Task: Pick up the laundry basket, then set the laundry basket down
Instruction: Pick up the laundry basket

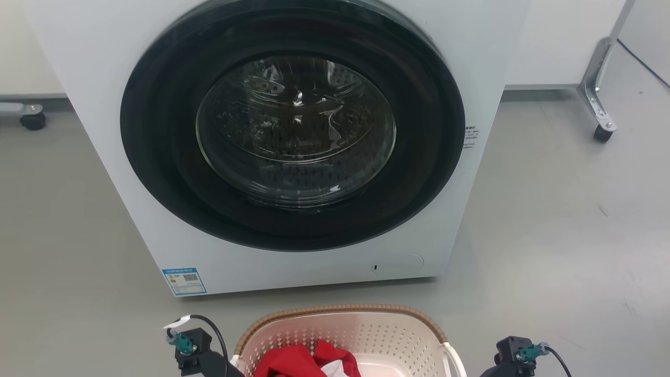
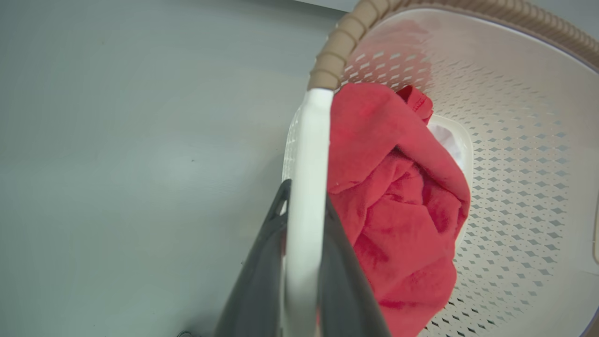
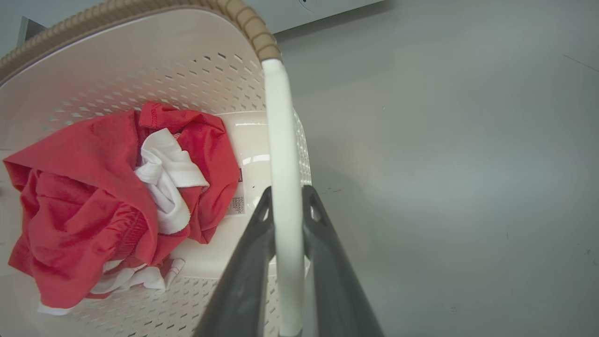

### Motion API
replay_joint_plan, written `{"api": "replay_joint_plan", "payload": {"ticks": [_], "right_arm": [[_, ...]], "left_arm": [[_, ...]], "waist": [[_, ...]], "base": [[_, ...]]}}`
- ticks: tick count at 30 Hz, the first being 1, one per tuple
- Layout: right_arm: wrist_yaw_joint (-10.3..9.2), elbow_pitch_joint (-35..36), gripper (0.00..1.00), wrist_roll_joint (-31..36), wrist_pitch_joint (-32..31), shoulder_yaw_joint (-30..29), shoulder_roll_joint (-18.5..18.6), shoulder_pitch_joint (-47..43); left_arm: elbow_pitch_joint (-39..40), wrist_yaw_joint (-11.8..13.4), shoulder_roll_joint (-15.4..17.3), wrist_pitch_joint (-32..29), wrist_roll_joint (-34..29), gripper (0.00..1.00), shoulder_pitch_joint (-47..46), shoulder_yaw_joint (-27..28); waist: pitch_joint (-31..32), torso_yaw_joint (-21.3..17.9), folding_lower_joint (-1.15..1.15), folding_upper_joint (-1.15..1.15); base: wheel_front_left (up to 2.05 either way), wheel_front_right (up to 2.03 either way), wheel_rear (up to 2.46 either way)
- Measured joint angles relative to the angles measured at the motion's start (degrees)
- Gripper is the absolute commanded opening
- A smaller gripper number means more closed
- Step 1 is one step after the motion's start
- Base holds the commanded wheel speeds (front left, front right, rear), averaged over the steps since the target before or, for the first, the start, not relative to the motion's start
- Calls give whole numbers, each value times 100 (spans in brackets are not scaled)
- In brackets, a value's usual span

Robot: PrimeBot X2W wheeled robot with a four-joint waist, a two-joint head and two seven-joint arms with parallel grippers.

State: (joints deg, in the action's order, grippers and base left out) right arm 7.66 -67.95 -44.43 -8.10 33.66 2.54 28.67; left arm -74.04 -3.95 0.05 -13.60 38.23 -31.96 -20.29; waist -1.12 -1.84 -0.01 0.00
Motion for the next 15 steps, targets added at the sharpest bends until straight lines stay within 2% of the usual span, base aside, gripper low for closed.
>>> {"api": "replay_joint_plan", "payload": {"ticks": [15], "right_arm": [[16,57,0,-319,-366,70,45,-237]], "left_arm": [[-7,80,-5,-202,71,0,241,-9]], "waist": [[185,-6,1,0]], "base": [[0,0,0]]}}
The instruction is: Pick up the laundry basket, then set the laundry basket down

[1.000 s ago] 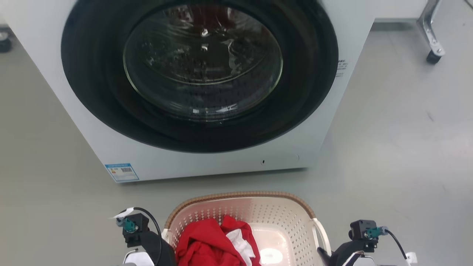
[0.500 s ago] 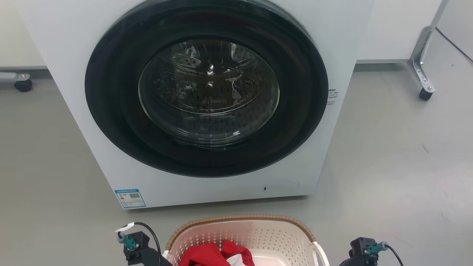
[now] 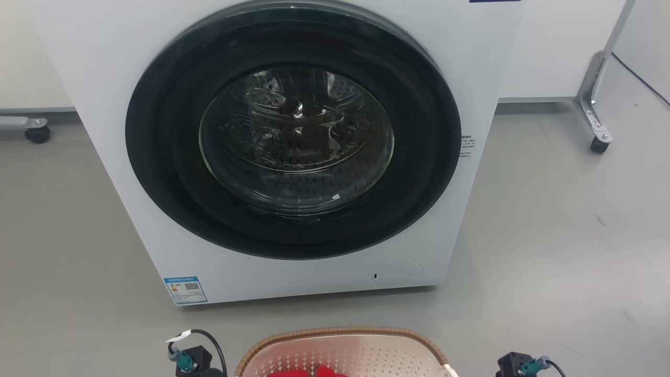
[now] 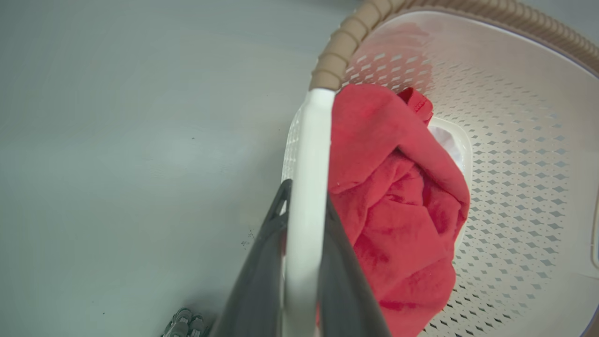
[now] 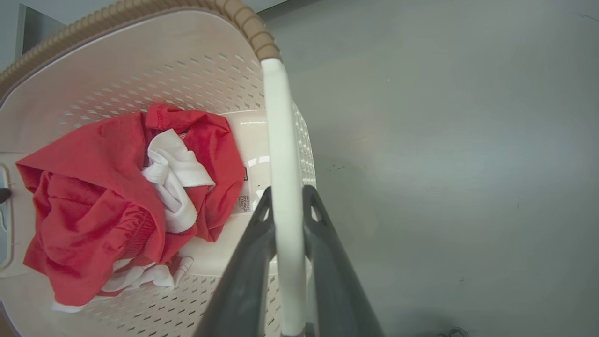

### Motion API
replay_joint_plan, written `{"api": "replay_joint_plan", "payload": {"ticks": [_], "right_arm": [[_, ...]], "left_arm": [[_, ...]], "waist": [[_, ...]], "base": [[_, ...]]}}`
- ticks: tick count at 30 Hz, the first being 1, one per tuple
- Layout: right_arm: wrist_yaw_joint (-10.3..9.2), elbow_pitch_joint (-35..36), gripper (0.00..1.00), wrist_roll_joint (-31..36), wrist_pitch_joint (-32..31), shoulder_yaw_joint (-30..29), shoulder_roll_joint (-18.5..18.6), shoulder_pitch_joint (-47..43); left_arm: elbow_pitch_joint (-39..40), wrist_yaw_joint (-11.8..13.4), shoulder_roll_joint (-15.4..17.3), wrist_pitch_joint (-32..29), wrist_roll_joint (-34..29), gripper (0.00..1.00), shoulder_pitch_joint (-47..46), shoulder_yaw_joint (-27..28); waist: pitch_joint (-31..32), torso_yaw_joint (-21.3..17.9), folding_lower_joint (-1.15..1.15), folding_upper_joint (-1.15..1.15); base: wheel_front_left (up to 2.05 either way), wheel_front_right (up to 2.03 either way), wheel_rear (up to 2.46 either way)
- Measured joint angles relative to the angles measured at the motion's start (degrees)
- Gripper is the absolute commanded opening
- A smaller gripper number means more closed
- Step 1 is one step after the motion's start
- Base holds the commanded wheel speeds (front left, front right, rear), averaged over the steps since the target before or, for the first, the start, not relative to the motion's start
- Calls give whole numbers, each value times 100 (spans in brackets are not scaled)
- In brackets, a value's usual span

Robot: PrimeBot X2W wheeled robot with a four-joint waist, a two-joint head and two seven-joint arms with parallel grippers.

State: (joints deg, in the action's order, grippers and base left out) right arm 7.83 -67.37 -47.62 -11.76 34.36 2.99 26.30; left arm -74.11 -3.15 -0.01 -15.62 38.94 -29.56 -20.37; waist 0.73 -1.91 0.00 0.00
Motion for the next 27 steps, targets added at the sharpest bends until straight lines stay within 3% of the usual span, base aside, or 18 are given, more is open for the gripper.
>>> {"api": "replay_joint_plan", "payload": {"ticks": [27], "right_arm": [[1,68,0,-240,-136,187,71,-5]], "left_arm": [[0,63,-2,-76,93,0,55,-73]], "waist": [[31,16,0,-1]], "base": [[0,0,0]]}}
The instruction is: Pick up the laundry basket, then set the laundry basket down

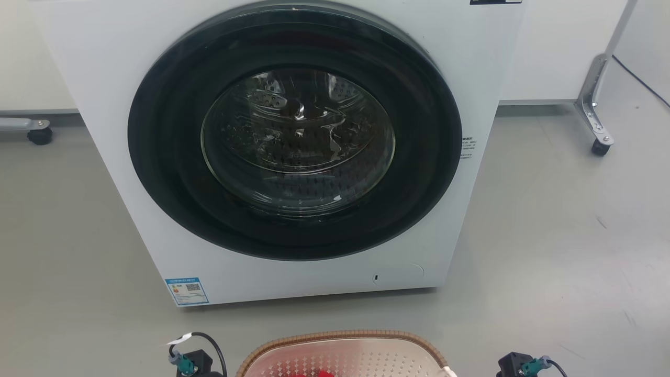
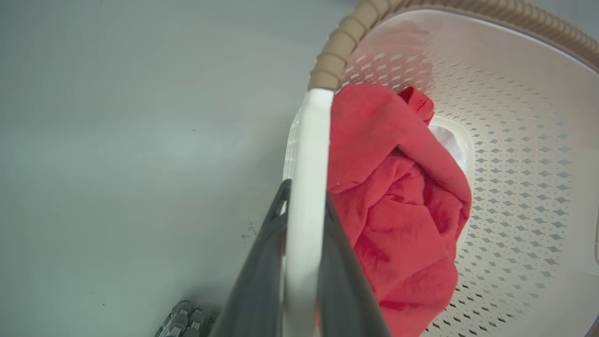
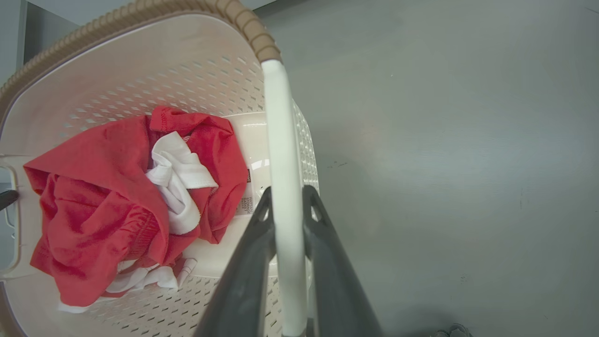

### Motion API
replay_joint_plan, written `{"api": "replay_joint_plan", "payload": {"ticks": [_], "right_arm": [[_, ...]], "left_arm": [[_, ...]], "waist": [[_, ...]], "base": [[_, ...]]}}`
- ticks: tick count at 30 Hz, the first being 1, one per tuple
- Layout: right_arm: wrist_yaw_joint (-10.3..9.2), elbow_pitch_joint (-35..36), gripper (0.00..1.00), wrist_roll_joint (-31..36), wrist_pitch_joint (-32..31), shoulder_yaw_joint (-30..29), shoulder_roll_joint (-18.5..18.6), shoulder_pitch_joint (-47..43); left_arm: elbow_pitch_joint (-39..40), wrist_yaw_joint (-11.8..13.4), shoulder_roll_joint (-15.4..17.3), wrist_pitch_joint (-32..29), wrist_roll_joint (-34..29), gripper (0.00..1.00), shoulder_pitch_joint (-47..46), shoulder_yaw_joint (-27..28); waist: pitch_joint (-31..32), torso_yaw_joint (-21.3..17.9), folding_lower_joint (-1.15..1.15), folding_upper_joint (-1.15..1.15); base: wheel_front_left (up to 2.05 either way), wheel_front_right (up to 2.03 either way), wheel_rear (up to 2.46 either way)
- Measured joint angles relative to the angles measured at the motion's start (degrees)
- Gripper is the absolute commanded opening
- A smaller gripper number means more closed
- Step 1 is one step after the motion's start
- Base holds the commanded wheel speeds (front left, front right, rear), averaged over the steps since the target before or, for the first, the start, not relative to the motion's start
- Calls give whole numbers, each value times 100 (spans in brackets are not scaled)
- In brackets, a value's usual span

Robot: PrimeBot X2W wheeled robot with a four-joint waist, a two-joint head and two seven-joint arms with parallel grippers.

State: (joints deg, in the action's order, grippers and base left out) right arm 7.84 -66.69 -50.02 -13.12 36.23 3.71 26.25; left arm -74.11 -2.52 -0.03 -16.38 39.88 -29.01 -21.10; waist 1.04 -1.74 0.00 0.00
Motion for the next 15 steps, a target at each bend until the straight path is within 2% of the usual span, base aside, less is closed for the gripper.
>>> {"api": "replay_joint_plan", "payload": {"ticks": [15], "right_arm": [[0,19,0,-99,7,96,35,1]], "left_arm": [[3,7,1,1,186,0,13,-77]], "waist": [[-44,5,0,0]], "base": [[0,0,0]]}}
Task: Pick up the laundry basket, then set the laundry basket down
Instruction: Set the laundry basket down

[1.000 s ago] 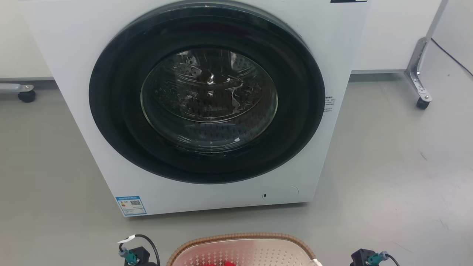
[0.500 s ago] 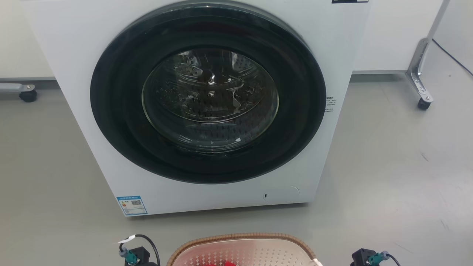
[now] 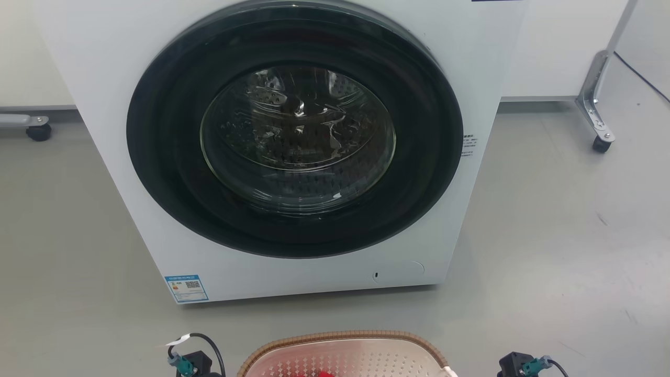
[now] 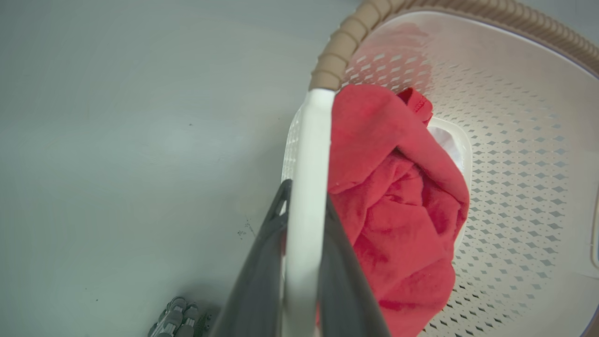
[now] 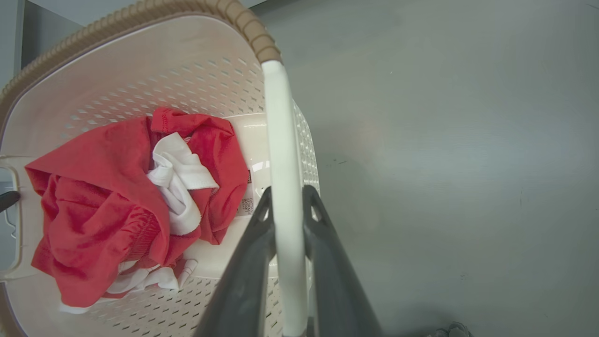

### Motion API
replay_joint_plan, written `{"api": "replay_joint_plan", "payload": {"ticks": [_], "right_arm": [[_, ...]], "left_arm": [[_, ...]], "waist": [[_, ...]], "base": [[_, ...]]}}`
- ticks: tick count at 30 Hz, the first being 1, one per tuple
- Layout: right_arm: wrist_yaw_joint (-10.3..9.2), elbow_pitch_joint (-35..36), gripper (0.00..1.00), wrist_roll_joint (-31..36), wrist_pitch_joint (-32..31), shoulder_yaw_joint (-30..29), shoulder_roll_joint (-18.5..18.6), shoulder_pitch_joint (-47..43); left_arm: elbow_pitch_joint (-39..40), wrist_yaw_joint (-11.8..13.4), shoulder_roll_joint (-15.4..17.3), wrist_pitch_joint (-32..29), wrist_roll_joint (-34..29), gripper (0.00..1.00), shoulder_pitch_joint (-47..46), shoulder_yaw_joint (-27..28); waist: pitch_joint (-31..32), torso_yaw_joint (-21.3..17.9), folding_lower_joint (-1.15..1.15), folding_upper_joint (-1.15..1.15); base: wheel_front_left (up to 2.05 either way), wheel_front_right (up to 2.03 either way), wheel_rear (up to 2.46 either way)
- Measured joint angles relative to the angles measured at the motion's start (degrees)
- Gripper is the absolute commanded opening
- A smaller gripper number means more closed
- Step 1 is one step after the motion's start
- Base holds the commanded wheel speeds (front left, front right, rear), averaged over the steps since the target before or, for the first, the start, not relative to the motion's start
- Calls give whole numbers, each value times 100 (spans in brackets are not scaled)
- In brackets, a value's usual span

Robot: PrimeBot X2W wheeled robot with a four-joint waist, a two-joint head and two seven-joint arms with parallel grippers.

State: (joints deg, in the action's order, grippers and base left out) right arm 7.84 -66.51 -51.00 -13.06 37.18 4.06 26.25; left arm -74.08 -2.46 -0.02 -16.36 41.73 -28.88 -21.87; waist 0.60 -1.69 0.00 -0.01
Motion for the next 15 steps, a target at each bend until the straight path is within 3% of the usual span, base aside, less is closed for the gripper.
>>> {"api": "replay_joint_plan", "payload": {"ticks": [15], "right_arm": [[0,115,0,-23,109,142,59,40]], "left_arm": [[63,3,9,108,42,0,-2,-70]], "waist": [[-339,-15,1,0]], "base": [[0,0,0]]}}
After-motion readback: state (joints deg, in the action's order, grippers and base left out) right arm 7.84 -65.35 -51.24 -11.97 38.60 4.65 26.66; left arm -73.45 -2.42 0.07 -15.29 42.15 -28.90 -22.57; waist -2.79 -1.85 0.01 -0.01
